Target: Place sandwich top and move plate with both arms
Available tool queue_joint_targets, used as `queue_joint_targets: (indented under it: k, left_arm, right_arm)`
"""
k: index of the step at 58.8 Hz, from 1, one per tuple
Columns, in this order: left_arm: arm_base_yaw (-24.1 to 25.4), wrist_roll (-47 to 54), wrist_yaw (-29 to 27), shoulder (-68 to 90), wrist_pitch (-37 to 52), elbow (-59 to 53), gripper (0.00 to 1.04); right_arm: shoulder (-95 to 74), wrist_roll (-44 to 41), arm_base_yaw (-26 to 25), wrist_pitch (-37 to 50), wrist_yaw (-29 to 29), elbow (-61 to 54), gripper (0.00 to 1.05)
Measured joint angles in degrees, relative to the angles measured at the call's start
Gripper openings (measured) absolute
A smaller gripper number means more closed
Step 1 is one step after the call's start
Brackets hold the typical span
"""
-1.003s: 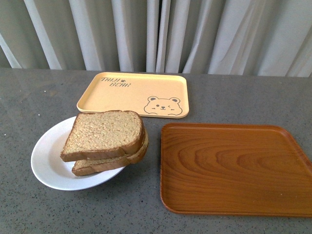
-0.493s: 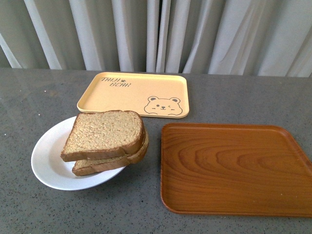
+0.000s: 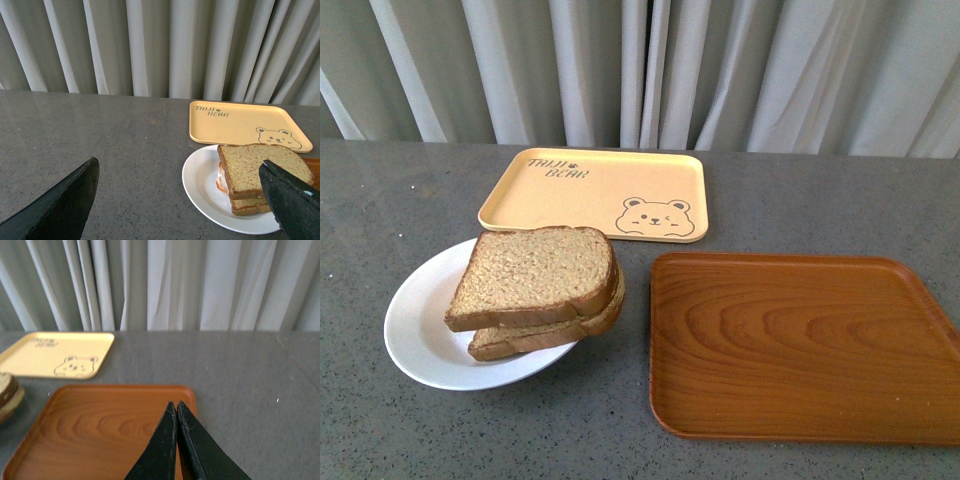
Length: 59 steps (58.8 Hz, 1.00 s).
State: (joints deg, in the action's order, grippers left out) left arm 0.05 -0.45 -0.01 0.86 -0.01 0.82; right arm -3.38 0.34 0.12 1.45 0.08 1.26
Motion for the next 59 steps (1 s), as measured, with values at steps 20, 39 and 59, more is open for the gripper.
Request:
queue_joint_targets:
  k: [20, 39, 59]
  left_arm:
    - [0.0, 0.0, 0.0, 0.0, 0.0, 0.0, 0.96]
    - [0.0, 0.0, 0.0, 0.0, 0.0, 0.0, 0.96]
    - [5.4, -10.2, 19.8, 11.5, -9.6, 5.5, 0.96]
  right_arm:
    - [3.0, -0.1, 0.0, -1.3, -0.1, 0.0, 0.03]
    - [3.0, -0.1, 0.0, -1.4, -0.1, 0.0, 0.63]
    - [3.0, -0.1, 0.0, -1.4, -0.2, 0.0, 0.96]
